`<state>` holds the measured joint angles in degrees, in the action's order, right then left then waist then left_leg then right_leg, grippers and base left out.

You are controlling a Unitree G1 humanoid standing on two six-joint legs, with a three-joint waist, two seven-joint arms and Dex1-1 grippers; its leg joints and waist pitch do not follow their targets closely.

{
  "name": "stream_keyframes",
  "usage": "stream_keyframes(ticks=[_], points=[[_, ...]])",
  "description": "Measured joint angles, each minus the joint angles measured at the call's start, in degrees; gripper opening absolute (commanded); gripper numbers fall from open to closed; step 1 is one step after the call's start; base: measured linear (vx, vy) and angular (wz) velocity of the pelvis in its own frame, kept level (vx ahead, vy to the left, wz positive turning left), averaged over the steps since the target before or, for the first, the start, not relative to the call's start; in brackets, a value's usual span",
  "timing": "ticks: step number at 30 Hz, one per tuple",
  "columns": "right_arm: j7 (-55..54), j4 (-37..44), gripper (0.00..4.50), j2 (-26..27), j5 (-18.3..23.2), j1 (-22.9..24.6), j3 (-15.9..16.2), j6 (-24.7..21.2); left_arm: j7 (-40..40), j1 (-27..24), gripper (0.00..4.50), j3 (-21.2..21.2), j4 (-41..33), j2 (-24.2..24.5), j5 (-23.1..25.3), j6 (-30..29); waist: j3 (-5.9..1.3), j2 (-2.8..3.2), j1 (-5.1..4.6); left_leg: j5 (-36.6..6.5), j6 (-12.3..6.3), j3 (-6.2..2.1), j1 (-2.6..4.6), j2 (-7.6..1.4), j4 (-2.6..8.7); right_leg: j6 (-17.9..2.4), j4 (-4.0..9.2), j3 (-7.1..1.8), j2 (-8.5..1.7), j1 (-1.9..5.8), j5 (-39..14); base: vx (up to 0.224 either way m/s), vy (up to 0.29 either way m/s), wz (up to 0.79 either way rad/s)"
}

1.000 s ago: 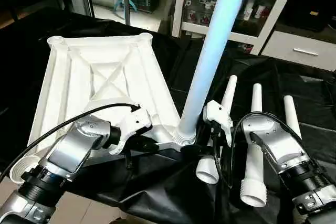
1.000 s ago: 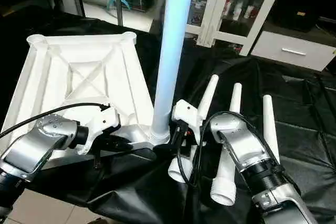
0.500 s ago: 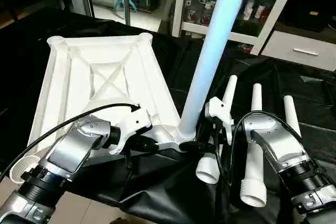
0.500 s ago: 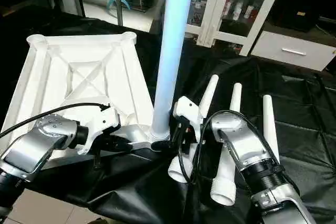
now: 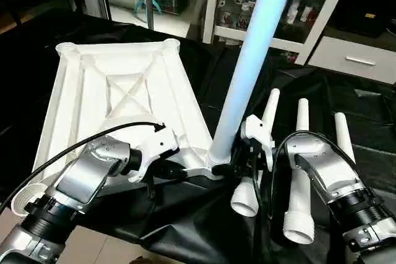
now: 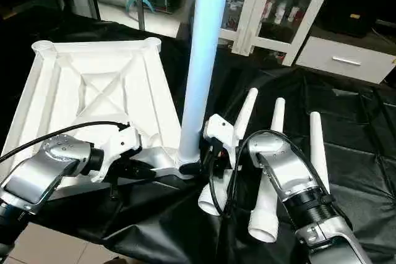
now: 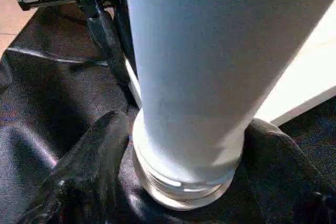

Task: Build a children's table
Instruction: Insert table leg to table base

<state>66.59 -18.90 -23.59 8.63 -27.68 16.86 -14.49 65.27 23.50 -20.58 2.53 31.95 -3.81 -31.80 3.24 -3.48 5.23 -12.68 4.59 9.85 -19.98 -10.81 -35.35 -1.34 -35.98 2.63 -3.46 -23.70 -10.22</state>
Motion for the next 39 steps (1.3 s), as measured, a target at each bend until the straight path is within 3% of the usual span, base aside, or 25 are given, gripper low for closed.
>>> stream_keyframes(ticks=[6, 17, 26, 32, 39], points=[[-0.03, -0.31, 2.82, 0.18, -0.19, -0.12, -0.01, 0.26, 0.25, 0.00, 0.00, 0.00, -0.01, 0.21, -0.10, 0.00, 0.00, 0.00, 0.00, 0.00, 0.00, 0.00, 0.00, 0.00, 0.00, 0.00, 0.00, 0.00, 0.00, 0.00, 0.00, 0.000, 0.000, 0.00], [-4.69, -2.53, 2.72, 2.73, -1.17, -0.11, -0.30, 2.52, -1.92, -0.32, 0.00, 0.60, 0.07, -0.09, -0.23, -0.64, -0.01, 0.04, -0.49, 0.13, 0.22, 0.00, 0.08, -0.06, 0.00, -0.14, -0.05, -0.01, 0.05, 0.04, 0.09, 0.000, 0.000, 0.00], [-33.45, -13.09, 2.70, 15.44, -5.46, -4.87, -6.54, 2.03, -19.60, 5.90, 0.00, 4.33, 11.45, -12.39, 3.05, -3.14, -0.02, 0.04, -2.40, 0.38, 0.61, -0.12, -0.03, -0.10, 0.00, -0.03, -0.12, 0.03, 0.14, -0.17, 0.26, 0.000, 0.000, 0.00], [-48.10, -18.81, 2.70, 21.46, -7.27, -8.89, -9.10, 2.11, -28.87, 10.27, 0.00, 6.24, 16.68, -18.77, 3.76, -6.09, 0.02, 0.09, -2.65, 0.38, 0.61, -0.12, -0.18, -0.12, 0.03, -0.14, -0.08, 0.05, 0.16, -0.39, 0.40, 0.000, 0.000, 0.00], [-54.69, -22.18, 2.70, 24.99, -8.21, -10.79, -10.84, 3.82, -32.14, 11.25, 0.00, 6.93, 17.73, -20.40, 4.09, -6.49, 0.02, 0.10, -2.86, 0.28, 0.45, -0.06, -0.30, -0.12, 0.09, -0.17, 0.03, 0.06, 0.16, -0.64, 0.35, 0.000, 0.000, 0.00]])
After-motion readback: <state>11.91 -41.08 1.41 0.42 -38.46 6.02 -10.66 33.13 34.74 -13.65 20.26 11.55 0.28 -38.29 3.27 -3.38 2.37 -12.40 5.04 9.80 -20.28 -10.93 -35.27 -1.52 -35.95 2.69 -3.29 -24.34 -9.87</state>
